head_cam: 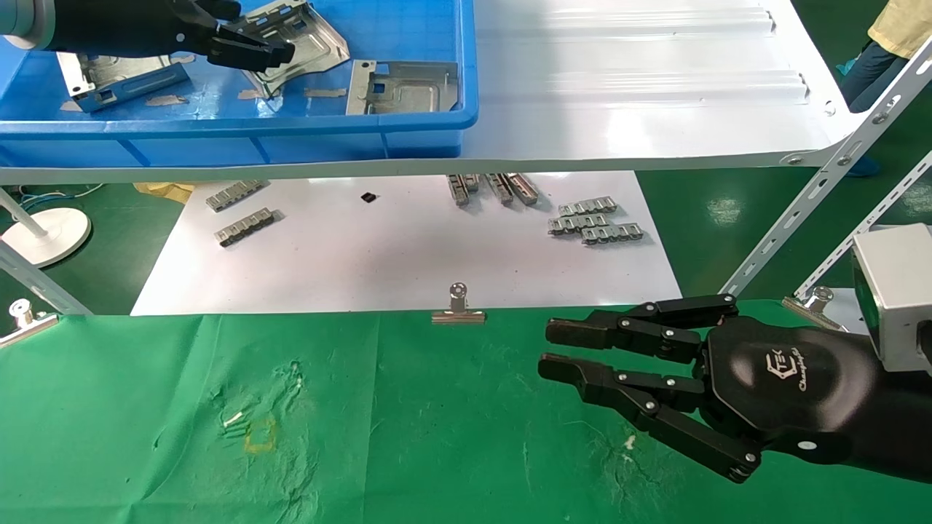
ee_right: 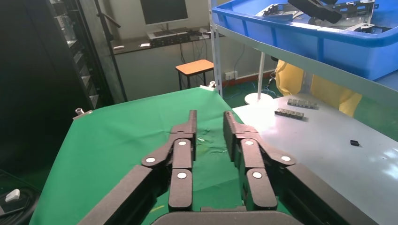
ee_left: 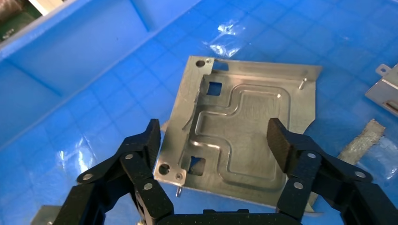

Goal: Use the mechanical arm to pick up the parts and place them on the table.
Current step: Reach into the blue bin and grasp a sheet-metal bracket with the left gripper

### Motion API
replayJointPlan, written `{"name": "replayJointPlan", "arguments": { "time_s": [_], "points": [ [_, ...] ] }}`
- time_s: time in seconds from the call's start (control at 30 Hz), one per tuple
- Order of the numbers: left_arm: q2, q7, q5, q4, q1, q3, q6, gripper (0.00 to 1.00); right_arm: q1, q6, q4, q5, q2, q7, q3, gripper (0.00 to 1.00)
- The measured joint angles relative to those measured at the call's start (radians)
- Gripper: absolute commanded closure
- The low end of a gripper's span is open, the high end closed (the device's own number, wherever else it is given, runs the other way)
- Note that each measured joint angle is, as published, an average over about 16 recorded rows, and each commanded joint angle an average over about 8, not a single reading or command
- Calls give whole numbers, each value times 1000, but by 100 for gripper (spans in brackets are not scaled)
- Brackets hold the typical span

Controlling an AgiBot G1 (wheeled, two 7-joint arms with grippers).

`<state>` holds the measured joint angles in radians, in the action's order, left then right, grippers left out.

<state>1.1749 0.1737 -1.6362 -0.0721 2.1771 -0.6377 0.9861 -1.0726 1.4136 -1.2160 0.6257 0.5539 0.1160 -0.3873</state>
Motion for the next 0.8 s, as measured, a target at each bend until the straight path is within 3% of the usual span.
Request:
{"name": "replayJointPlan", "arguments": {
  "time_s": [0.8],
  "points": [
    [15,-25,22,56,-14,17,-131,100,0,0,0,0,0,0,0,0]
  ]
}}
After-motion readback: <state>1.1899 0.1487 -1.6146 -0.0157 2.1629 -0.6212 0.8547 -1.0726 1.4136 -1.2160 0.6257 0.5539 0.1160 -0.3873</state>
